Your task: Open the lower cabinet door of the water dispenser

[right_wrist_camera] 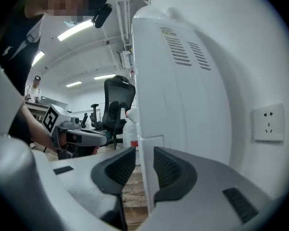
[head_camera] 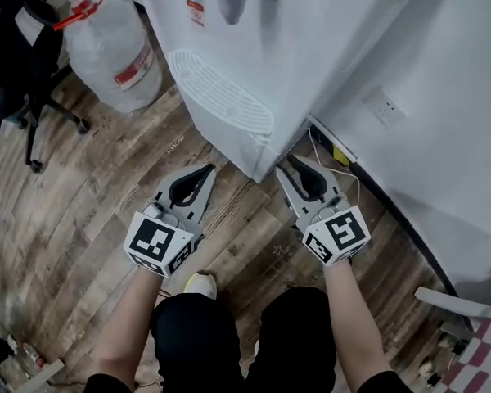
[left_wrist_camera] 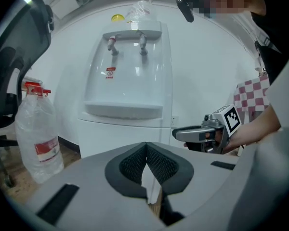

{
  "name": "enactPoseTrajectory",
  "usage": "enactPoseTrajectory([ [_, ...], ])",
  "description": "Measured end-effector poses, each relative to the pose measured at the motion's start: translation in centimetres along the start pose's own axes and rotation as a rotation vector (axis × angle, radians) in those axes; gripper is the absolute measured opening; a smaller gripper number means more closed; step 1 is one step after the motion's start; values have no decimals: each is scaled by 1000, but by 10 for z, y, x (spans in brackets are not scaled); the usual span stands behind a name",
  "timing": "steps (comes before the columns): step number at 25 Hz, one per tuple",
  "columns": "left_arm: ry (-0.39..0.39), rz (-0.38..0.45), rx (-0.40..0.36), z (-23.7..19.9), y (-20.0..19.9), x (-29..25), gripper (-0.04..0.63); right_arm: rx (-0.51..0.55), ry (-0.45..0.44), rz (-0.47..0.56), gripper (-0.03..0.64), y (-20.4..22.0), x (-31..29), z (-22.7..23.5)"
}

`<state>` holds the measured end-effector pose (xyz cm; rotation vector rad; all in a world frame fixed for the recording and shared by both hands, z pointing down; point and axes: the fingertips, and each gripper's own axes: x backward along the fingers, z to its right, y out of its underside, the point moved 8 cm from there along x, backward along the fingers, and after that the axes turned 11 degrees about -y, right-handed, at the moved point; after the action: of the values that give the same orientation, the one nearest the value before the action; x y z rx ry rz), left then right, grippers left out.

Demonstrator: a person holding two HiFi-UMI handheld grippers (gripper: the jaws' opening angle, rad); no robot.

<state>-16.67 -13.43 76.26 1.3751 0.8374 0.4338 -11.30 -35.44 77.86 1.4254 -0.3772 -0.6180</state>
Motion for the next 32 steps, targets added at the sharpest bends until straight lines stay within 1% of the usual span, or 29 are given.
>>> enactPoseTrajectory([
  [1, 0, 2, 1, 0, 0, -1, 14, 10, 0, 10, 116, -1, -1, 2],
  [7, -7, 2, -10, 3, -1, -1, 14, 39, 16, 30, 161, -6, -9, 10],
  [19, -35, 26, 2, 1, -8, 12, 14, 115, 33, -4, 173, -7, -12, 11],
  [25, -35, 30, 0, 2, -6, 18, 14, 88, 51, -9, 183, -7, -12, 12],
  [32, -32, 37, -4, 2, -8, 18, 14, 44, 55, 18, 190, -6, -13, 8],
])
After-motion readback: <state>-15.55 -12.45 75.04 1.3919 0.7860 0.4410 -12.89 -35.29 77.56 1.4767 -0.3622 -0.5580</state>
